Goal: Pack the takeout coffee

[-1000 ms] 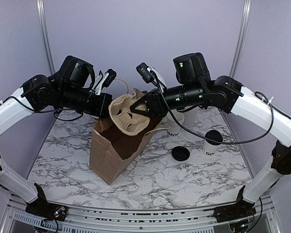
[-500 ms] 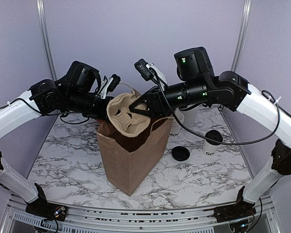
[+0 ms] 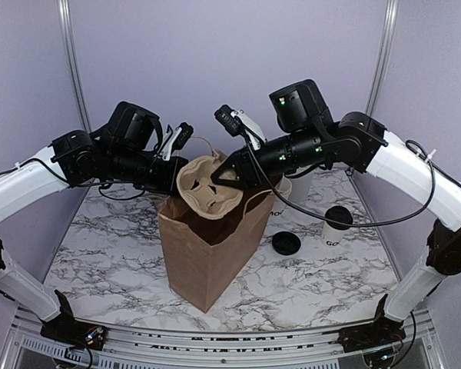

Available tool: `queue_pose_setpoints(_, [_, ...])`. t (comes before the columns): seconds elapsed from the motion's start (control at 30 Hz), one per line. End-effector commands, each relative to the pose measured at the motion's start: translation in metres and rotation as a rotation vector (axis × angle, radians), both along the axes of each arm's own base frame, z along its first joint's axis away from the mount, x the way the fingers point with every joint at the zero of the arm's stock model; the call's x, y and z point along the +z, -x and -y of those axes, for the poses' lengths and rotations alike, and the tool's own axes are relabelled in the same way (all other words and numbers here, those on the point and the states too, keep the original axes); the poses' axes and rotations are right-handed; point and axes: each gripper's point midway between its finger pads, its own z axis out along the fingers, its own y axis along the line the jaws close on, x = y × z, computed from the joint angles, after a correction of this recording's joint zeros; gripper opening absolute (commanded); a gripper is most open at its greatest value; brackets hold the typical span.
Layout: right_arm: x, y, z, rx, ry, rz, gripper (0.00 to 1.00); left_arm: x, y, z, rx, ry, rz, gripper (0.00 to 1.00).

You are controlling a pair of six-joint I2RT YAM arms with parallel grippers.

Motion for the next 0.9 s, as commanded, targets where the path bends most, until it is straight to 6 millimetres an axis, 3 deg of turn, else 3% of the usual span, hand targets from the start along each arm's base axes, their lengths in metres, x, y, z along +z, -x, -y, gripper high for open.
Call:
queue_pose_setpoints(0.0, [-0.008, -0.005, 0.002, 0.003, 0.045, -0.039, 0.33, 0.012, 0.005, 0.005, -0.02, 0.065, 0.023, 0.0])
queue_pose_setpoints(0.33, [-0.043, -0.012, 0.012, -0.026, 0.199, -0.056, 0.32, 0.011, 0.006, 0.004, -0.023, 0.064, 0.029, 0.0])
queue_pose_setpoints(0.73, [-0.052, -0.012, 0.025, -0.062, 0.253, -0.071, 0.32, 0.013, 0.007, 0.002, -0.022, 0.062, 0.055, 0.0])
queue_pose_setpoints(0.87, [-0.06, -0.014, 0.025, -0.082, 0.27, -0.082, 0.31, 0.019, 0.009, 0.003, -0.031, 0.077, 0.067, 0.07])
